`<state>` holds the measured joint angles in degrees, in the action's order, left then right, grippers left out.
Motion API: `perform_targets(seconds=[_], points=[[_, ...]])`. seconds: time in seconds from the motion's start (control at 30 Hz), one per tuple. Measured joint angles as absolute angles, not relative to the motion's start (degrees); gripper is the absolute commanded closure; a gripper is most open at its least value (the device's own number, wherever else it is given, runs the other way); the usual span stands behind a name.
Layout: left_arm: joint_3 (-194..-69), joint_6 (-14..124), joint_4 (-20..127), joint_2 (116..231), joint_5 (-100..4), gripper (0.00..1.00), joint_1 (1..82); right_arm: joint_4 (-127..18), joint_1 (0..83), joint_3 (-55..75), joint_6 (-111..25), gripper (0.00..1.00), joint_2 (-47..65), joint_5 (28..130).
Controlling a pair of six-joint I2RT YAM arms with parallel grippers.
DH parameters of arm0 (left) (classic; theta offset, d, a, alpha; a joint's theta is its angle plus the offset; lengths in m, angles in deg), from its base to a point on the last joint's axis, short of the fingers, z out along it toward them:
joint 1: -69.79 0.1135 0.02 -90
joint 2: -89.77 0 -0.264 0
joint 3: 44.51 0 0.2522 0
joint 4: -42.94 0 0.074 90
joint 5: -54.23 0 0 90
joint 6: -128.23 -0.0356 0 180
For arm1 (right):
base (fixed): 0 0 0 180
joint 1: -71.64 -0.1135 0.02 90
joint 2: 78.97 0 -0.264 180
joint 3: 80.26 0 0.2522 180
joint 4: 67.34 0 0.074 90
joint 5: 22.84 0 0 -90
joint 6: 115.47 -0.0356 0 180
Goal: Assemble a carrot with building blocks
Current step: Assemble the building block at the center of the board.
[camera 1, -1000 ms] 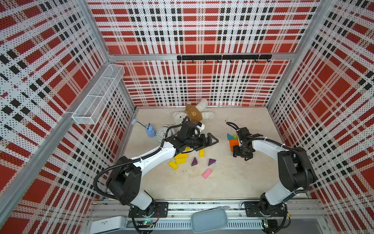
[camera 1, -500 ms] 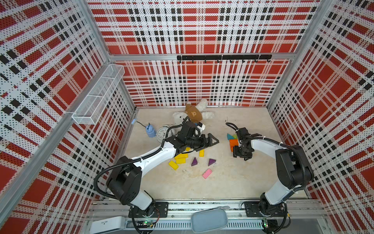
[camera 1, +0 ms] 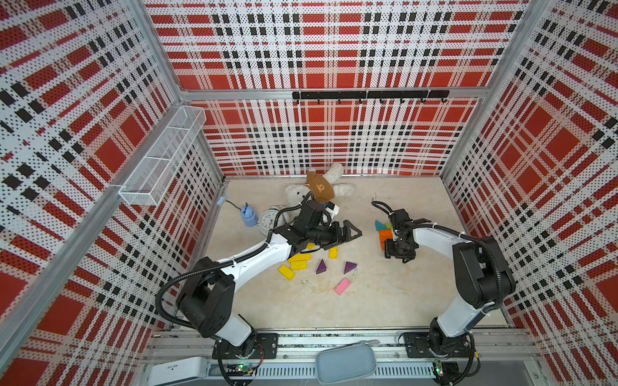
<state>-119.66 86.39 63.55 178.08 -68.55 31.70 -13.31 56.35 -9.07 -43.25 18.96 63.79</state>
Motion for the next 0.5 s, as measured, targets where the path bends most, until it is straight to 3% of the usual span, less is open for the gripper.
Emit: perform_targets(seconds=[0.5], points=[[-119.7, 86.4, 63.5, 178.3, -68.5, 0.0, 31.7, -13.4, 56.4, -8.7, -42.4, 0.34, 19.7, 63.3]])
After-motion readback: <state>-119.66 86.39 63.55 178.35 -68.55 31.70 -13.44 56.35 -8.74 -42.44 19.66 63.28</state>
